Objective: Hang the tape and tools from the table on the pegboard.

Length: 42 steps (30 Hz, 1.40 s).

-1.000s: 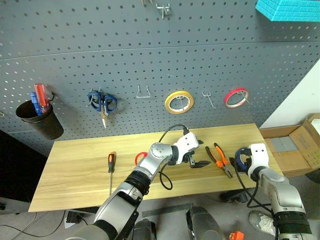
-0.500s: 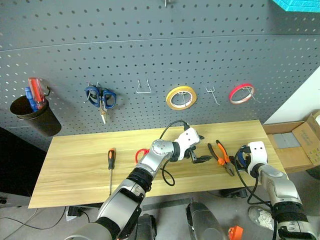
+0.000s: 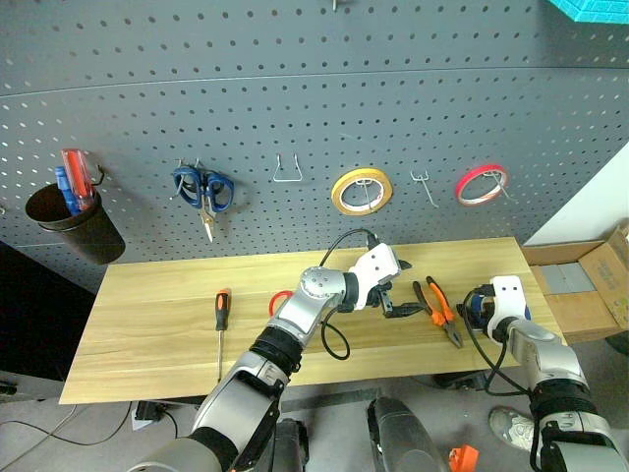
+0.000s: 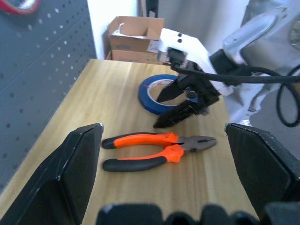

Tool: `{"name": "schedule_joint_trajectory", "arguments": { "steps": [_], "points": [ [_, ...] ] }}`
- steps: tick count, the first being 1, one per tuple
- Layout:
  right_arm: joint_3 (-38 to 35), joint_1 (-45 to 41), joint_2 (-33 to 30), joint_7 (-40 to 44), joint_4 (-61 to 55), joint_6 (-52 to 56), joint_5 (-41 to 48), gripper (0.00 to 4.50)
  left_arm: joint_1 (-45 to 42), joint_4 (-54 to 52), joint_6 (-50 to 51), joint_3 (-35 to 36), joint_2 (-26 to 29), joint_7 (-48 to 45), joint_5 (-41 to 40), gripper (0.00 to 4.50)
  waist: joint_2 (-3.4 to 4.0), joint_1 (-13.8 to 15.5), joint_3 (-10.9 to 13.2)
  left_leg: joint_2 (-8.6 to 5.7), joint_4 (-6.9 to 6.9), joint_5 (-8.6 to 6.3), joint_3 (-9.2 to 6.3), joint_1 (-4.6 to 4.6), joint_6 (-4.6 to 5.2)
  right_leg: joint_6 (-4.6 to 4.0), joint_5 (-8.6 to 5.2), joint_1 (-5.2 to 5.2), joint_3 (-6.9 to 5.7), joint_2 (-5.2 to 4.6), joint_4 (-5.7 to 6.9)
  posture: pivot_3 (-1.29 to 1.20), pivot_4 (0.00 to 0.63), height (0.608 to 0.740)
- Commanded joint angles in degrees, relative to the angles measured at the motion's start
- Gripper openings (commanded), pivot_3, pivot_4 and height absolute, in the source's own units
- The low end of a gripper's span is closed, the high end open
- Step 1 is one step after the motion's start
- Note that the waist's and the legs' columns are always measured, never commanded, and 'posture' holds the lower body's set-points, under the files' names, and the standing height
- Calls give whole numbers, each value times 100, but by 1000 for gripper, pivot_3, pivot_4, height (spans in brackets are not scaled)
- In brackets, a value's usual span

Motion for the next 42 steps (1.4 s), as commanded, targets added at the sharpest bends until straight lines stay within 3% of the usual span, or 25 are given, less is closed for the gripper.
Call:
{"name": "schedule_joint_trajectory", "arguments": {
  "steps": [1,6,10,13,18,23,27,32,42],
  "points": [
    [-68,25,-28,37,39,-30,52,1916,7,-309,84,-24,-41,-150,-123,4500,0,0,0,0,1,0,0,0,0,1,0,0,0,0,1,-169,247,740],
    [-88,30,-22,-7,94,-104,37,402,-46,-350,332,-54,-90,-398,-176,4500,5,3,-4,-1,2,0,2,1,-1,3,2,0,3,-1,1,-174,220,740],
    [-33,84,-89,-31,11,-219,-58,400,-118,-214,265,-58,-104,-425,-104,4500,7,1,-6,-1,4,1,4,1,-2,5,4,0,5,-1,1,-192,204,740],
    [172,475,-155,-206,-1025,-399,-351,399,3,-396,135,38,164,-294,-4,4500,33,-12,-26,-2,6,2,10,1,-3,9,6,-1,11,-2,0,-220,173,740],
    [566,1448,85,-313,-3331,-518,-560,399,948,-1685,514,314,787,-29,-158,4500,93,-86,-89,-2,-8,12,42,1,-25,15,6,-35,68,2,9,-222,135,740],
    [1386,2136,162,-330,-4362,-2004,-1224,399,2025,-3265,1536,709,1106,416,-576,4500,81,-58,-237,-3,-4,10,47,2,-30,25,11,-42,82,2,11,-213,110,740],
    [1640,1886,241,-374,-4192,-2849,-1455,399,2246,-4225,2727,1216,1066,927,-1151,4500,49,7,-312,-13,20,6,55,4,-22,57,50,-26,97,-1,-3,-192,89,740],
    [1673,1340,420,-408,-3543,-3373,-1454,399,1885,-4810,3830,1800,954,1484,-1835,4500,6,0,-464,-10,75,4,58,10,-17,72,79,1,103,9,-5,-160,64,740],
    [1680,-269,561,-15,-1500,-4127,-1203,399,1654,-4750,3931,1660,1197,1536,-2055,4500,0,-5,-647,-14,77,7,66,22,-22,52,92,2,118,25,1,-113,41,740]
  ]
}}
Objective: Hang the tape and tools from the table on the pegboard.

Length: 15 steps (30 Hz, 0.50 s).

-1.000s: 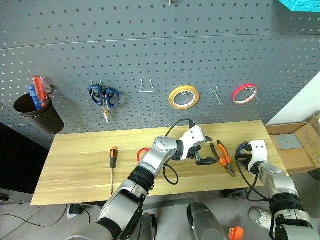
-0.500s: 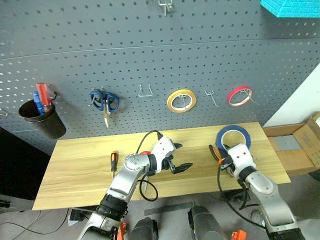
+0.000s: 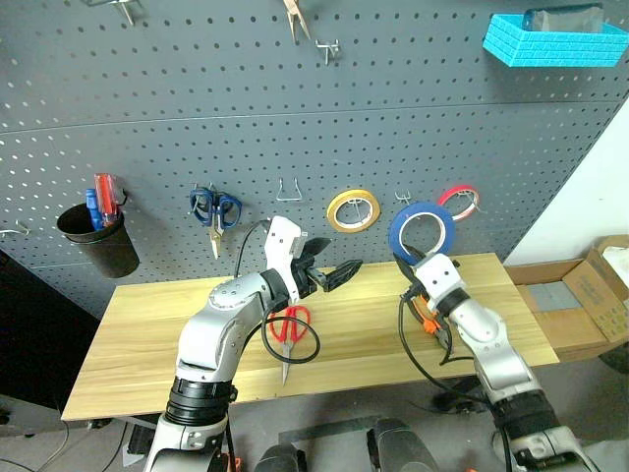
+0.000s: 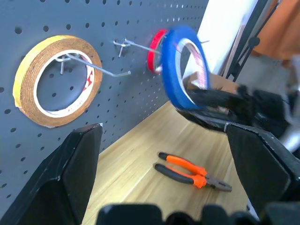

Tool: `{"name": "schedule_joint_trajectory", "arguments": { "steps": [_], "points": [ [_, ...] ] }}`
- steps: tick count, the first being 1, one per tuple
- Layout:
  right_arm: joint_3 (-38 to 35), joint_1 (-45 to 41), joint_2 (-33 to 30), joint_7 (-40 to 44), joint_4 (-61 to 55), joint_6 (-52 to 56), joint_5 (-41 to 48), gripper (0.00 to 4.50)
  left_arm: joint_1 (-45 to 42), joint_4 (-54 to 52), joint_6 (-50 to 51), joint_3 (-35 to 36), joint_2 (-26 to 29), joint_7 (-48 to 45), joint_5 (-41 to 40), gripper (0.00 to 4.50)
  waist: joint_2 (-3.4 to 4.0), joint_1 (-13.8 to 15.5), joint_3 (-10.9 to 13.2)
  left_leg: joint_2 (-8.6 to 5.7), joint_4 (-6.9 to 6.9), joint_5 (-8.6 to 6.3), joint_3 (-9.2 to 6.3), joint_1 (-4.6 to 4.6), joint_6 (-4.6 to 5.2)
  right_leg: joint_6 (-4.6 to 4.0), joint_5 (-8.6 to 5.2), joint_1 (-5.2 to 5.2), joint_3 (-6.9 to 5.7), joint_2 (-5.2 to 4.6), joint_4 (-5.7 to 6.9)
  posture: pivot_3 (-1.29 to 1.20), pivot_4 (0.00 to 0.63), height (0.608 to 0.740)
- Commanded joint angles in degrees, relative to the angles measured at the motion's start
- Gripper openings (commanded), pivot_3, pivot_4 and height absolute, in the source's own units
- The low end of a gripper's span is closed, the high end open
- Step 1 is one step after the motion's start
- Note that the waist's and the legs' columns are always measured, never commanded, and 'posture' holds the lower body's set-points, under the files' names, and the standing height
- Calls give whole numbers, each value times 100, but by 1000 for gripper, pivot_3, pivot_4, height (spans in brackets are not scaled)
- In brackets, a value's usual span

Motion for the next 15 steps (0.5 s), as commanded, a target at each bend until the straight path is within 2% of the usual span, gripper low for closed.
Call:
{"name": "schedule_joint_trajectory", "arguments": {
  "steps": [1,7,15],
  "points": [
    [-189,-442,13,183,352,-230,242,399,-211,11,-143,-156,3,-41,-90,4500,-3,9,-4,1,0,2,0,-1,-3,0,0,0,0,-1,-1,-113,42,740],
    [-295,-782,18,643,834,96,623,399,-439,295,-305,-341,12,-70,-65,4500,2,34,-12,2,1,7,-1,-4,-11,2,3,-1,0,-6,-2,-124,51,740],
    [-396,-226,30,564,271,527,667,3114,-553,526,-451,-501,49,-210,-79,4500,4,-5,-15,6,1,0,0,-7,1,2,3,-6,4,-7,0,-154,63,740]
  ]
}}
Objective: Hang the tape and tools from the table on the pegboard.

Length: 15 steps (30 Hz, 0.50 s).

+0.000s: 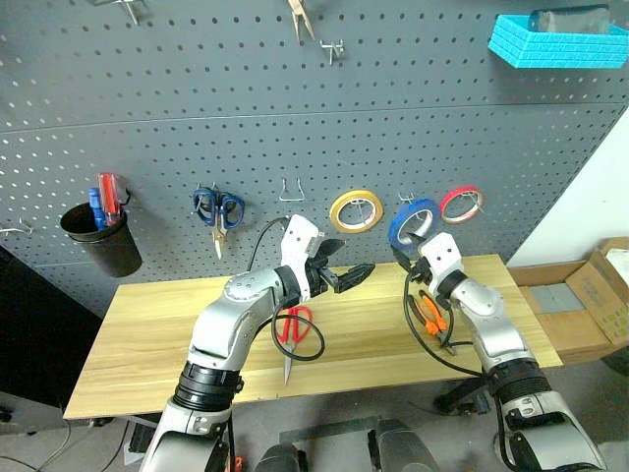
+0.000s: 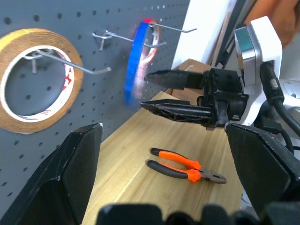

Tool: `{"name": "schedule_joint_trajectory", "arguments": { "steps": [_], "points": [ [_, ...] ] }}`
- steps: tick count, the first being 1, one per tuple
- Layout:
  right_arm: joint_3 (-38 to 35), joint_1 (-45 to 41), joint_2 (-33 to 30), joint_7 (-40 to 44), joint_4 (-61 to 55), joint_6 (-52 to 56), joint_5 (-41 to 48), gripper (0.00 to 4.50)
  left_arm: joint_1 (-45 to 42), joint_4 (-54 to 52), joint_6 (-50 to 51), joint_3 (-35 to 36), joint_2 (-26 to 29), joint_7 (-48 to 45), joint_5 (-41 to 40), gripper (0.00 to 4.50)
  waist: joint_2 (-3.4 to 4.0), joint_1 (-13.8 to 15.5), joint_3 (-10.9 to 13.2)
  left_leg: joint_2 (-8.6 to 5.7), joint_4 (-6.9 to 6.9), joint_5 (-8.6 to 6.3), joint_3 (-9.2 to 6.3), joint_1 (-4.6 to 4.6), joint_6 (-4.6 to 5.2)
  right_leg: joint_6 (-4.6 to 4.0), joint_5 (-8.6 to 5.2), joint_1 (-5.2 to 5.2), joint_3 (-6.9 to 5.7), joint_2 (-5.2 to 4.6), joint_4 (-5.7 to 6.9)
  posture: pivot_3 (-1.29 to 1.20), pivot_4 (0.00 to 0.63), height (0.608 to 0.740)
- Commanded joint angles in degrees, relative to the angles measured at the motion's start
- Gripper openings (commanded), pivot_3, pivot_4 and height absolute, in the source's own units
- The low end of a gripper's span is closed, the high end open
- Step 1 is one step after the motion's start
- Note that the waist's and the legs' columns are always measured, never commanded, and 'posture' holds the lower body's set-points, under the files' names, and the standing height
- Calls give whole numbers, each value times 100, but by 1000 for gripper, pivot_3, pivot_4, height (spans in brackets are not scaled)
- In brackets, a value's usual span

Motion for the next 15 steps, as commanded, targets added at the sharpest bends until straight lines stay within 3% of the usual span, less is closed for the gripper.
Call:
{"name": "schedule_joint_trajectory", "arguments": {
  "steps": [1,4,9,15],
  "points": [
    [-102,400,10,-53,-670,200,71,3518,-136,21,-228,-55,11,-109,-48,4500,1,2,-1,0,0,-1,-1,0,2,0,0,0,0,0,0,-157,66,740],
    [-153,805,42,-74,-1155,623,166,4461,-29,141,-329,-39,-43,-33,-29,4500,2,0,-1,0,1,-2,1,0,3,1,0,0,2,-1,0,-169,74,740],
    [-159,1281,55,-297,-1880,1964,123,4461,514,217,-689,-411,168,-159,289,4500,7,-22,-4,0,1,-3,5,6,6,1,0,0,9,0,6,-173,98,740],
    [-221,1166,12,-370,-2010,4283,206,4461,984,824,-2218,-1449,1003,-703,1459,4500,12,4,17,-5,1,-3,4,12,8,-1,0,5,7,5,10,-165,140,740]
  ]
}}
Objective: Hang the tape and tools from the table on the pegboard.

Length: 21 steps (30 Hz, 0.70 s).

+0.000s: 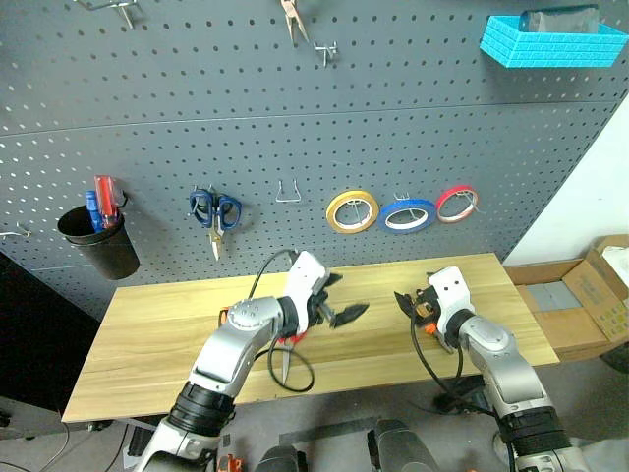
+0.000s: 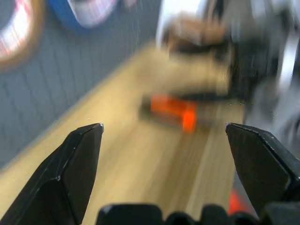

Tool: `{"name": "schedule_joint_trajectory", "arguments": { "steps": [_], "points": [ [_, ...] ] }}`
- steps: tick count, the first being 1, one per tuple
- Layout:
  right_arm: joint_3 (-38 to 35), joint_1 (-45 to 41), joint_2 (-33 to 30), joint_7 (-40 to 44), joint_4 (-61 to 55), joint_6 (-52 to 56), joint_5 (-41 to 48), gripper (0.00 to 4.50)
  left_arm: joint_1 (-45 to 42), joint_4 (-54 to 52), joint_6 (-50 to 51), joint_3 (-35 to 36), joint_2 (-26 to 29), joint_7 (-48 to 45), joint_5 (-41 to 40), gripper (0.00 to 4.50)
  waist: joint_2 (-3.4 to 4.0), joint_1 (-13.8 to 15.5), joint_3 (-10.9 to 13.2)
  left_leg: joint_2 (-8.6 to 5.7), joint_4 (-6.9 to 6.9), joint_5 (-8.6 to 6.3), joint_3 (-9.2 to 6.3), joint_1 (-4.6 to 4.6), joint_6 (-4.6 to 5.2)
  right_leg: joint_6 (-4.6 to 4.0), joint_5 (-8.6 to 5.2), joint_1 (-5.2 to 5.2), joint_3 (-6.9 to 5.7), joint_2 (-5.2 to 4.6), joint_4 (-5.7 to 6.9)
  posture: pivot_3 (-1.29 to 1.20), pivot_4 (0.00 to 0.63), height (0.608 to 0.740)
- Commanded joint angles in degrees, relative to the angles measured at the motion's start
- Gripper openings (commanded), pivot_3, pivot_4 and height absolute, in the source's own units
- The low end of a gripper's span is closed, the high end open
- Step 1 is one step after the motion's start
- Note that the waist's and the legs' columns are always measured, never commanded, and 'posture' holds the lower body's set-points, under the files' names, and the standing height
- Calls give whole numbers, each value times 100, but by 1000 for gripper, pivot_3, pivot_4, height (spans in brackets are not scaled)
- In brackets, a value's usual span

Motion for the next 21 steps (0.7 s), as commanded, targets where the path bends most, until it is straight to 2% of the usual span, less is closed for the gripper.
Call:
{"name": "schedule_joint_trajectory", "arguments": {
  "steps": [1,4,12,21],
  "points": [
    [-104,-385,-28,-73,29,1134,67,4461,-31,150,-832,-388,179,-275,505,4500,-1,10,23,1,0,0,0,-1,1,0,0,0,0,-1,-2,-157,147,740],
    [-41,-769,-116,-13,501,1509,-7,4461,-99,263,-1025,-434,142,-295,616,4500,3,26,60,0,4,5,3,-3,9,3,2,0,3,-4,-6,-140,162,740],
    [-108,-1667,-333,55,2297,974,-126,4461,37,-69,-695,-222,-15,-235,475,4500,13,70,207,1,0,3,6,-4,23,1,2,1,-4,-2,-4,-97,203,740],
    [-238,-2308,-283,389,3505,783,91,4461,366,-614,-171,-39,94,-152,357,4500,7,195,423,8,-1,-1,4,-13,30,1,2,-6,-5,-6,-10,-59,237,740]
  ]
}}
